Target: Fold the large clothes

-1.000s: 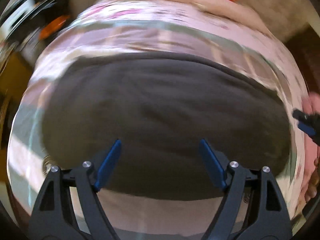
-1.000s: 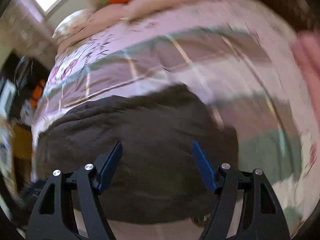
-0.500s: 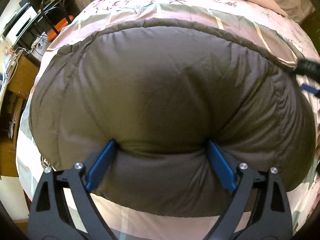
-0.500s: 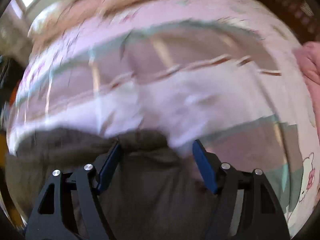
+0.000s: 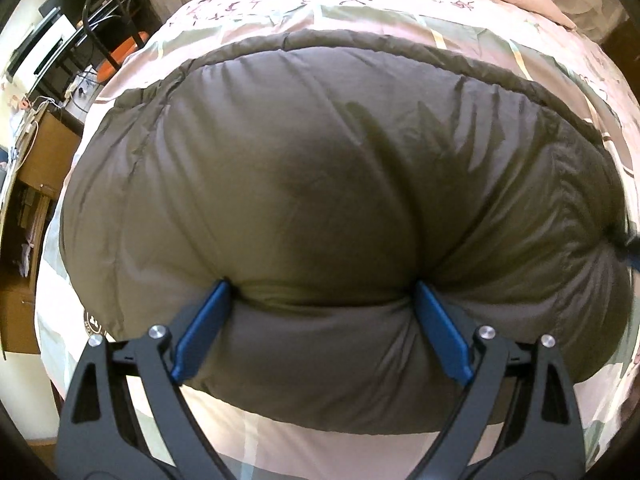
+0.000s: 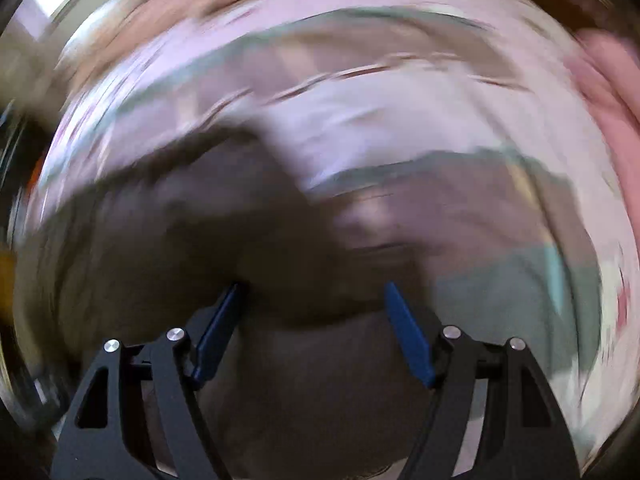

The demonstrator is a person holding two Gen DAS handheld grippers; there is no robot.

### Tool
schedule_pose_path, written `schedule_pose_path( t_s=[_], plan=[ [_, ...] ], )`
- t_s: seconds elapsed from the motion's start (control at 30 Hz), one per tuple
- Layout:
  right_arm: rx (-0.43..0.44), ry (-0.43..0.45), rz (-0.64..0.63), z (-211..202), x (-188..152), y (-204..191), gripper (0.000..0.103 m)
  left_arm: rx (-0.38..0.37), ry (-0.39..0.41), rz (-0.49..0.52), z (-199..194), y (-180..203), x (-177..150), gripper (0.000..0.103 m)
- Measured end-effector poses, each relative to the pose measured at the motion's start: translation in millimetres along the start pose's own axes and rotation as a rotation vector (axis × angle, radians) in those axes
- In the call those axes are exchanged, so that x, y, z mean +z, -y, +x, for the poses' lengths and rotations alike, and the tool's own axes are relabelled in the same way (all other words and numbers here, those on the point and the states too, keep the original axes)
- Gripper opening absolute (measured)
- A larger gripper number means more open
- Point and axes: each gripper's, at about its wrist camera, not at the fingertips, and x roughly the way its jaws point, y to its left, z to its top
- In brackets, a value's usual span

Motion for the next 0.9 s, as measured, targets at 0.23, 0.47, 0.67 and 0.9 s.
schedule_pose_path(
  t_s=[0.23,0.47,0.67,0.9],
  plan=[
    [0.235,-0.116,-0.037,-21,-48,-9,0.073,-0.011,-0.009,-0.013,3,-2,1,0.094],
    [0.071,-0.134,0.295,-4,-63,81,0.08,-0.068,-0.01,0.0,-6,-13,2,0.095],
    [0.296,0.028,0.12,-49,-14,-12,0.08,0.032,0.099,-0.071,-30,-59,20,0.095],
    [0.33,-0.107,-0.247,-3,-20,-188,0.08,0.056,-0.009,-0.163,18,-102,34,0.096]
  ],
)
